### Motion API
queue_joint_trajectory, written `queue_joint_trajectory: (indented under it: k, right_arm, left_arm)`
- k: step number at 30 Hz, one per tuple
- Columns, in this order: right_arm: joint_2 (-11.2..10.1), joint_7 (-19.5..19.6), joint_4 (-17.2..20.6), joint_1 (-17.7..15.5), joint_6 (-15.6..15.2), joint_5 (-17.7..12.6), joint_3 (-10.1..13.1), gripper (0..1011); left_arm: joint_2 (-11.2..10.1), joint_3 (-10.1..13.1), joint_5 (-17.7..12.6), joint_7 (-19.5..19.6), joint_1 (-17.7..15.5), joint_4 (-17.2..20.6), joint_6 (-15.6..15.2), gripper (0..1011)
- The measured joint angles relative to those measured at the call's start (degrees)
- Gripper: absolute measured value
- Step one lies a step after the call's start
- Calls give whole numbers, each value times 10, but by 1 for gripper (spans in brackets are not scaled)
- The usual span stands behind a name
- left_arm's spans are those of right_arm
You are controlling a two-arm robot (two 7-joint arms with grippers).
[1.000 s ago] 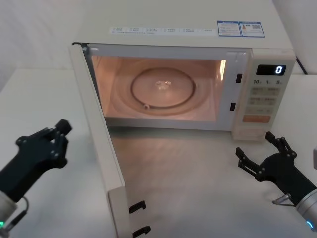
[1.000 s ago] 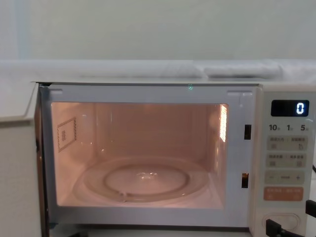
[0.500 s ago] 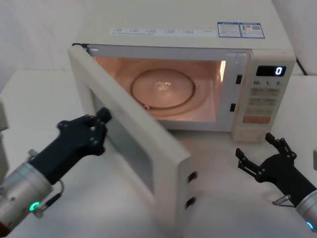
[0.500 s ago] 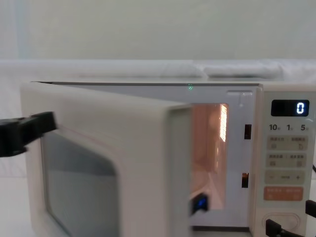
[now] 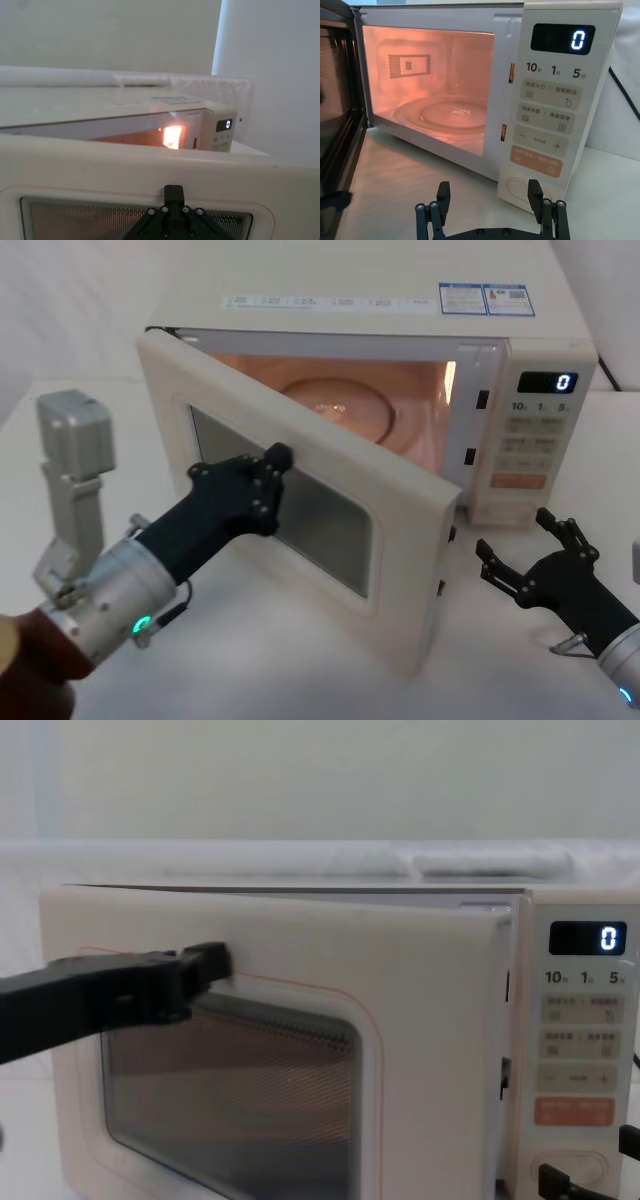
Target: Press the button to open the microwave door with one hand; close the microwave door with the other hand.
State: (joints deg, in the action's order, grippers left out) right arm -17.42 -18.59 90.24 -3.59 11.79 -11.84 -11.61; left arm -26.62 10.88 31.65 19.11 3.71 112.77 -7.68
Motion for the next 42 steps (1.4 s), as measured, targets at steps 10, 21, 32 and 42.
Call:
queue_joint_trajectory:
  k: [10,21,32,42]
  right_arm:
    - [0,0,0,0,0,0,0,1002]
    - [0,0,0,0,0,0,0,1002]
    - [0,0,0,0,0,0,0,1002]
    - [0,0,0,0,0,0,0,1002]
  left_arm:
    - [28,43,-49,-52,-46,-24,-1,0]
    - [58,59,-81,-70,-75,-50,-10,0]
    - [98,67,-105,-84,-106,-85,-6,0]
    - [117,74,-120,-82,-125,-107,-16,0]
